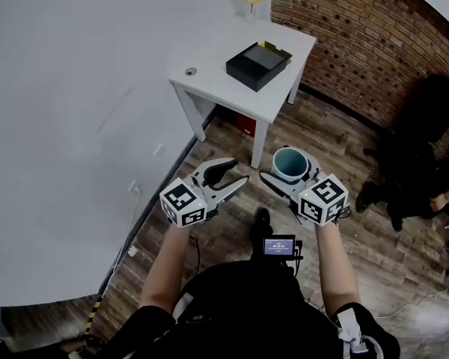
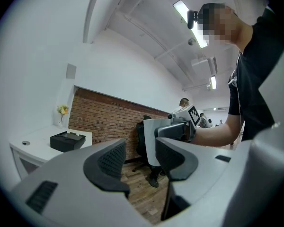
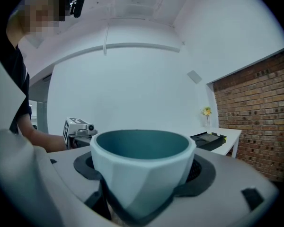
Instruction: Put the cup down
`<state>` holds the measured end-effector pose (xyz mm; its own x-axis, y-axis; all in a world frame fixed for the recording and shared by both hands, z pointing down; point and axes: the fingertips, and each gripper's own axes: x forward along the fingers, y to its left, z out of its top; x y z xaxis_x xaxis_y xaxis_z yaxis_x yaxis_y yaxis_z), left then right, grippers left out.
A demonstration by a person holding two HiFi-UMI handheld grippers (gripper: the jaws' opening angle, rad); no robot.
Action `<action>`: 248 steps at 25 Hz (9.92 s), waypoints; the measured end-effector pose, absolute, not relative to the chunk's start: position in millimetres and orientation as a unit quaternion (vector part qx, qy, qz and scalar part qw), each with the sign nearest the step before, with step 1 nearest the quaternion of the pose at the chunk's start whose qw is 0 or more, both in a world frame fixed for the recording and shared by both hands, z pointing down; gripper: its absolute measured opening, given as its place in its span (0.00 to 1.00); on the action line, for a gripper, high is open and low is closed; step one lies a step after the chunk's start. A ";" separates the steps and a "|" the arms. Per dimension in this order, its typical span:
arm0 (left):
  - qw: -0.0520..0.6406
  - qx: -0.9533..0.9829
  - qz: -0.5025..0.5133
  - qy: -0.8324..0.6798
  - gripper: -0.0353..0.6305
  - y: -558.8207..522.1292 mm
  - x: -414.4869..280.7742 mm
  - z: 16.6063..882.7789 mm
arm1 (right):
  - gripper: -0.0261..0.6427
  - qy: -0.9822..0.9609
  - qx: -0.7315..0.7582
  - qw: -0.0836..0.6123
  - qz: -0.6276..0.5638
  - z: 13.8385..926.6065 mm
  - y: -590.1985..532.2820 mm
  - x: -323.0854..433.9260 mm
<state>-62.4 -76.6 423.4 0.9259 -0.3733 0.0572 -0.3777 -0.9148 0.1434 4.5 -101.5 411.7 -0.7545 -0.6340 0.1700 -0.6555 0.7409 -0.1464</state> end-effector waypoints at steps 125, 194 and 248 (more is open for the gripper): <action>0.102 0.956 0.045 -0.270 0.06 -484.0 -39.1 484.1 | 0.65 -0.941 0.323 0.051 0.089 529.5 -637.7 -18.7; 0.090 0.962 0.034 -0.257 0.06 -431.6 -43.8 451.2 | 0.55 -0.924 0.361 0.056 0.116 480.1 -531.3 47.1; 0.068 0.968 0.016 -0.241 0.06 -341.9 -20.2 414.8 | 0.06 -0.920 0.377 0.053 0.092 420.2 -352.7 39.0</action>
<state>-20.2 -341.9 414.8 0.8834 -0.4641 0.0648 -0.4686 -0.8746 0.1242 39.0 -352.7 420.2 -0.7101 -0.6842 0.1662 -0.7035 0.6988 -0.1291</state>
